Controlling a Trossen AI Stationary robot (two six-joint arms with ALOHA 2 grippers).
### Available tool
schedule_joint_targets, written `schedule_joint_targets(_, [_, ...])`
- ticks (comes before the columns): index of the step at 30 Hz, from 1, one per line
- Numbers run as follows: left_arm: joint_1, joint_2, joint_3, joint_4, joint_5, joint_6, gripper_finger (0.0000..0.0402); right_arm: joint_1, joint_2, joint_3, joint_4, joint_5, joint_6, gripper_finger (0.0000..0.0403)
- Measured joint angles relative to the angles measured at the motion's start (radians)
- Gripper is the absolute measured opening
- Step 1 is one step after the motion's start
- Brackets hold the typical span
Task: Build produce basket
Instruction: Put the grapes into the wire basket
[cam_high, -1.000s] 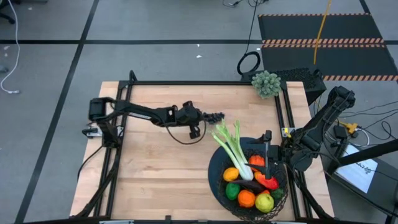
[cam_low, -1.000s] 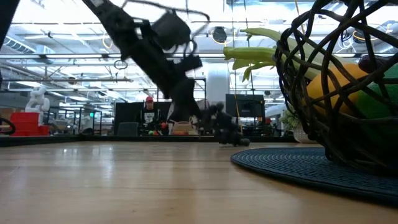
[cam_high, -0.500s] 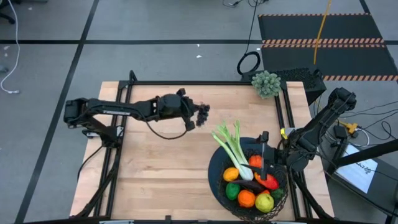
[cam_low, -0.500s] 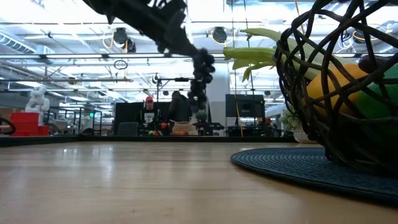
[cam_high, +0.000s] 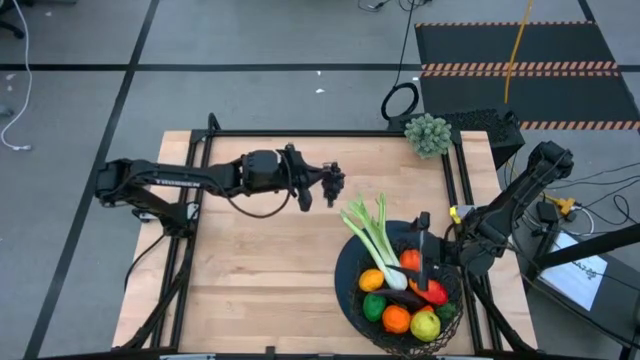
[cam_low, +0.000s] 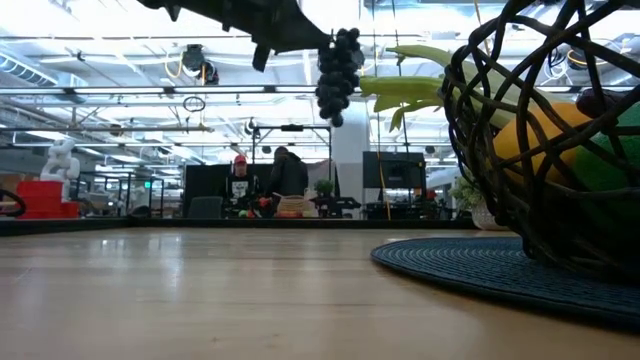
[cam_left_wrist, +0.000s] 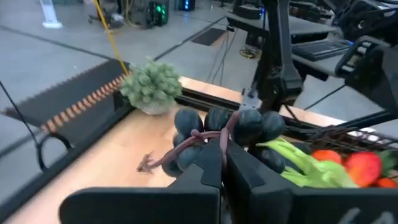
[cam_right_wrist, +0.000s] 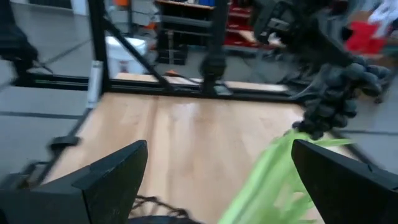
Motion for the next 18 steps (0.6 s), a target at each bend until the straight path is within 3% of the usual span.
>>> schedule_joint_targets(4, [-0.036, 0.002, -0.008, 0.049, -0.002, -0.054, 0.0003, 0.000, 0.025, 0.000, 0.000, -0.119, 0.095, 0.0393])
schedule_joint_targets(10, [-0.094, 0.001, -0.116, 0.360, -0.011, -0.121, 0.0002, 0.015, 0.116, 0.000, 0.008, -0.274, 0.235, 0.0393])
schedule_joint_targets(18, [-0.097, 0.001, -0.219, 0.631, -0.076, -0.134, 0.0002, 0.049, 0.197, 0.000, 0.097, -0.233, 0.223, 0.0393])
